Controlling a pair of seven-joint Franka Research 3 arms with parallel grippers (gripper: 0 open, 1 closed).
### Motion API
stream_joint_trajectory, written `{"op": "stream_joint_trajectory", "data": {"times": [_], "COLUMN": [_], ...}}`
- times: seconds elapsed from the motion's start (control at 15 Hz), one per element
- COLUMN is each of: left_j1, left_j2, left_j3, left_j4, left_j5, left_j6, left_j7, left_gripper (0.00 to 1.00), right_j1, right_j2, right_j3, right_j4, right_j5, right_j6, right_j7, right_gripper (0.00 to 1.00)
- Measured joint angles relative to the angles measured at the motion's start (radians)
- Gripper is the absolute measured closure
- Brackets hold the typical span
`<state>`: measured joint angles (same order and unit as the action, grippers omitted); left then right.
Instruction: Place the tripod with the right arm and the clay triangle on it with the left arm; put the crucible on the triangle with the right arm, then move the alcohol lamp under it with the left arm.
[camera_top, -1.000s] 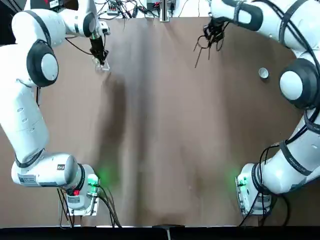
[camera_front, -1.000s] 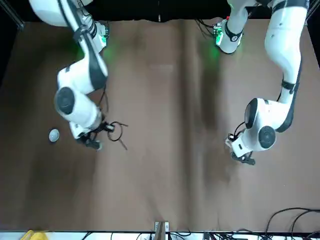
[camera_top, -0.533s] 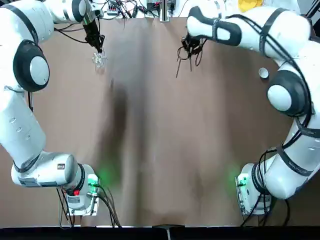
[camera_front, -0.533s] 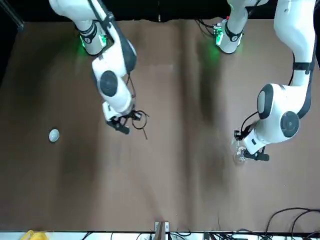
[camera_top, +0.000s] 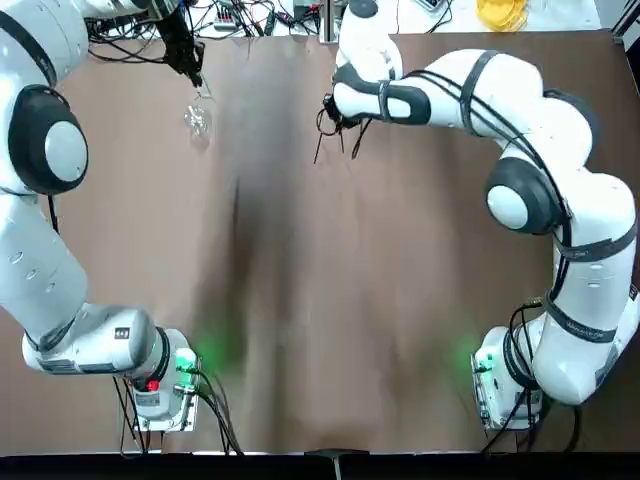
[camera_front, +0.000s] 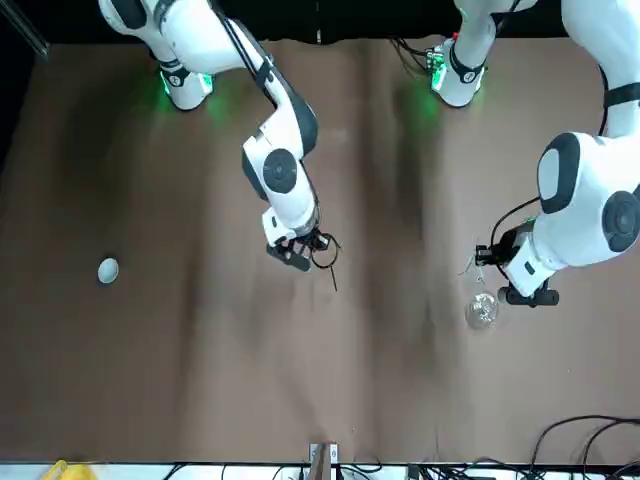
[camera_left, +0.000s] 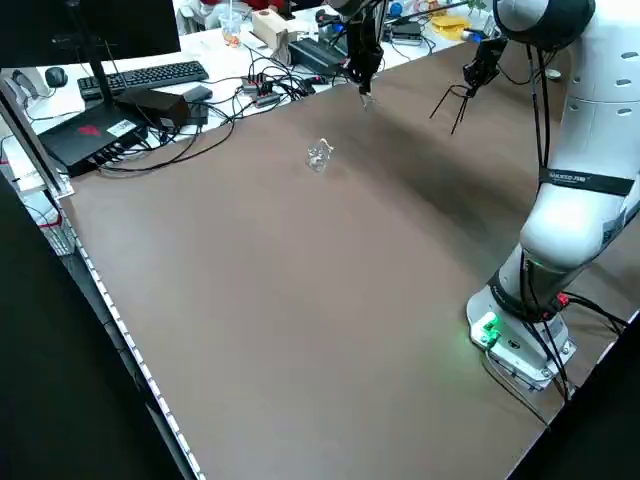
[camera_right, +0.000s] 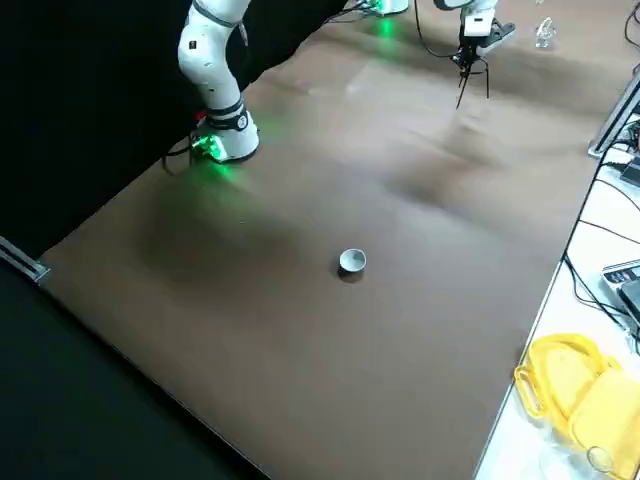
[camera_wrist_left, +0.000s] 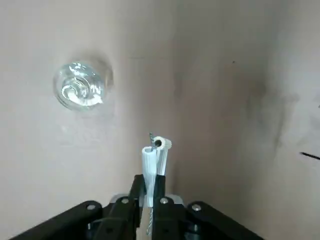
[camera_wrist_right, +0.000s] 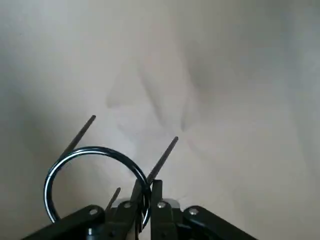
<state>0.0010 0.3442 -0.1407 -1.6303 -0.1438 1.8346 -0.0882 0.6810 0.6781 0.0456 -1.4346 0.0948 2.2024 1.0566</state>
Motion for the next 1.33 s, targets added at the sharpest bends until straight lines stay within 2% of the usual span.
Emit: {"op": "stream_joint_trajectory", "data": {"times": [0.33, 0.67, 0.87, 1.2, 1.33], "left_j1": [-0.004, -0.022, -0.025, -0.026, -0.028], "left_j2": [-0.005, -0.004, -0.003, 0.007, 0.015], "left_j3": [-0.017, -0.098, -0.124, -0.186, -0.208], "left_j4": [0.010, 0.009, 0.009, 0.007, 0.006], "left_j5": [-0.090, -0.095, -0.095, -0.095, -0.095], "left_j6": [-0.016, -0.019, -0.019, -0.021, -0.021], "left_j7": [-0.063, -0.184, -0.205, -0.295, -0.312], "left_gripper": [0.89, 0.89, 0.89, 0.89, 0.89], "right_j1": [0.032, 0.062, 0.066, 0.066, 0.066], "right_j2": [0.038, 0.046, 0.055, 0.055, 0.055], "right_j3": [0.000, 0.000, 0.000, 0.000, -0.001], "right_j4": [0.030, 0.034, 0.036, 0.038, 0.040], "right_j5": [0.000, 0.000, 0.000, 0.000, 0.000], "right_j6": [0.020, 0.044, 0.058, 0.062, 0.063], "right_j7": [0.002, 0.012, 0.012, 0.012, 0.012], "right_gripper": [0.92, 0.92, 0.92, 0.84, 0.71]}}
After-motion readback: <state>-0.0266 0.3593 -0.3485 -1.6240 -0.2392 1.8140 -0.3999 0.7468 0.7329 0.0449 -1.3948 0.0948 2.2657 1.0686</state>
